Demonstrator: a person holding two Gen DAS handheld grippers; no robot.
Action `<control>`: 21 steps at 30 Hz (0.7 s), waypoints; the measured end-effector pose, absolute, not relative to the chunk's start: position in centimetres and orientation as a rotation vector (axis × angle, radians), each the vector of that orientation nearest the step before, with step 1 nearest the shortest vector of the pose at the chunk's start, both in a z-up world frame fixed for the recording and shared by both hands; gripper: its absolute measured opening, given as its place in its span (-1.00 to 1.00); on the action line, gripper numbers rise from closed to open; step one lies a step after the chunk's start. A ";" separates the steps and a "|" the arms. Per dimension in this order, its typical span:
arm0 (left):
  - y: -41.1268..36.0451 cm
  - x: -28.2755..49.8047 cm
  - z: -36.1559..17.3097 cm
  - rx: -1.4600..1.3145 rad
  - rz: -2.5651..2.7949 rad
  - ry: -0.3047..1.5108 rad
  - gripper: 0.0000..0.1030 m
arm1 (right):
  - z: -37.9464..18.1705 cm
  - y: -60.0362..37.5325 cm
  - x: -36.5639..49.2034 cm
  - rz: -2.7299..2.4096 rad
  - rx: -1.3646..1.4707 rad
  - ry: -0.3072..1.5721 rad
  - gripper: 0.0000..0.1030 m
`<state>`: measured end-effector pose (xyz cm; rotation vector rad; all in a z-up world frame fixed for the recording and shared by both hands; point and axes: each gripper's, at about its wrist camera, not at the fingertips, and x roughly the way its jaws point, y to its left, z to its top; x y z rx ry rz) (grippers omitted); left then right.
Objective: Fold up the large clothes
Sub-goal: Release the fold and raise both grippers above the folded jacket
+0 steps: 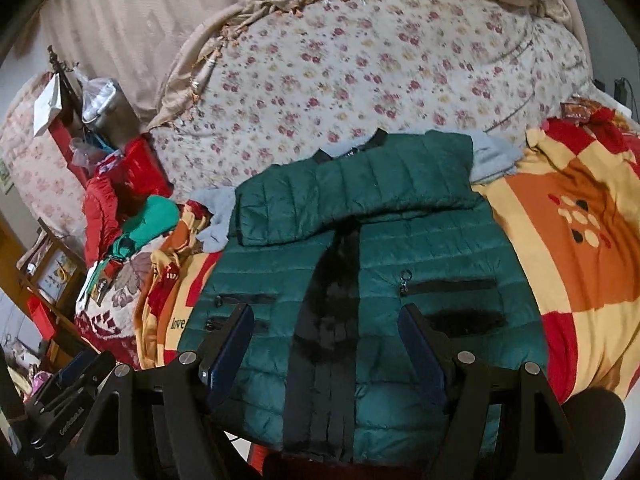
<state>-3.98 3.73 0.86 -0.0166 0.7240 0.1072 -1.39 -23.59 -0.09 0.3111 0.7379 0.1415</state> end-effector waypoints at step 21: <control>3.3 -3.0 -0.8 -0.015 0.081 0.784 0.20 | -1.8 -23.6 -0.5 0.130 0.312 0.796 0.41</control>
